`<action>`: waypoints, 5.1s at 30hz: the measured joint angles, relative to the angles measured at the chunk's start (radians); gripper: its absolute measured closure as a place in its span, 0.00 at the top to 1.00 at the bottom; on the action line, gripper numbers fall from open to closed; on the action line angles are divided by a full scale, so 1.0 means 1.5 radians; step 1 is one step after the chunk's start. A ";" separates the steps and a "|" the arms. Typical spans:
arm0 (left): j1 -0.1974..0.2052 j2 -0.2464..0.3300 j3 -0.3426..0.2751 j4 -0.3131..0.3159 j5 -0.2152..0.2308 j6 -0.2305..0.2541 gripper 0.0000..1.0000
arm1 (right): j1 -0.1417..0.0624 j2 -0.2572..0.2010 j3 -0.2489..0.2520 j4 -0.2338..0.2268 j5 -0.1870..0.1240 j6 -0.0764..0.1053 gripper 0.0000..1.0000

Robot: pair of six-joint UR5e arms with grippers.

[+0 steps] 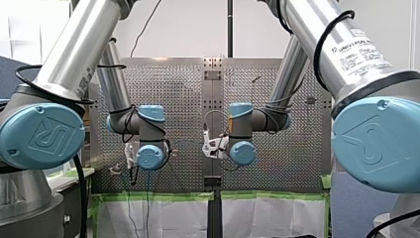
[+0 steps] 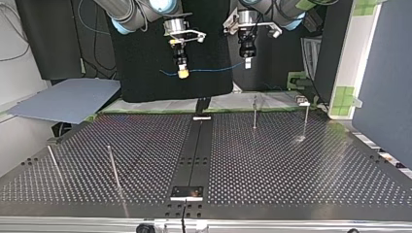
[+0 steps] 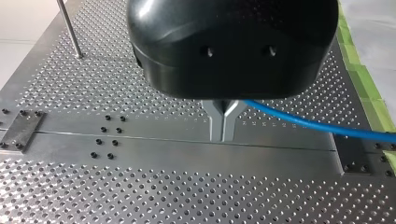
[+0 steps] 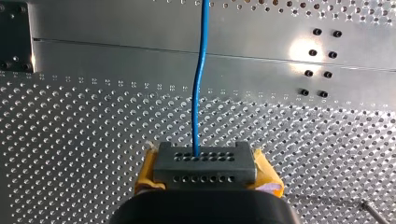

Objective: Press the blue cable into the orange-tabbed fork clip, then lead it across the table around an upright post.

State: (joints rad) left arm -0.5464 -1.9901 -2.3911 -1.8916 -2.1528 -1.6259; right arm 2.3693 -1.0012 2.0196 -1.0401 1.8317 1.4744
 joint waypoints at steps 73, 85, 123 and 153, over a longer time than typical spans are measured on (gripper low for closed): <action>0.126 0.057 0.050 -0.124 0.113 -0.063 0.01 | -0.013 0.079 -0.163 0.100 -0.041 0.124 0.00; 0.150 -0.003 0.048 -0.093 0.106 -0.060 0.01 | -0.016 0.150 -0.204 0.098 -0.071 0.138 0.00; 0.240 -0.140 0.117 -0.105 0.239 -0.110 0.01 | -0.050 0.270 -0.340 0.157 -0.149 0.131 0.00; 0.284 -0.165 0.169 -0.153 0.257 -0.152 0.01 | -0.035 0.320 -0.392 0.177 -0.159 0.134 0.00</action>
State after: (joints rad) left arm -0.1197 -2.2375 -2.1372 -2.1208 -1.7675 -1.8540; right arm 2.3167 -0.5213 1.4322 -0.7741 1.5939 1.6754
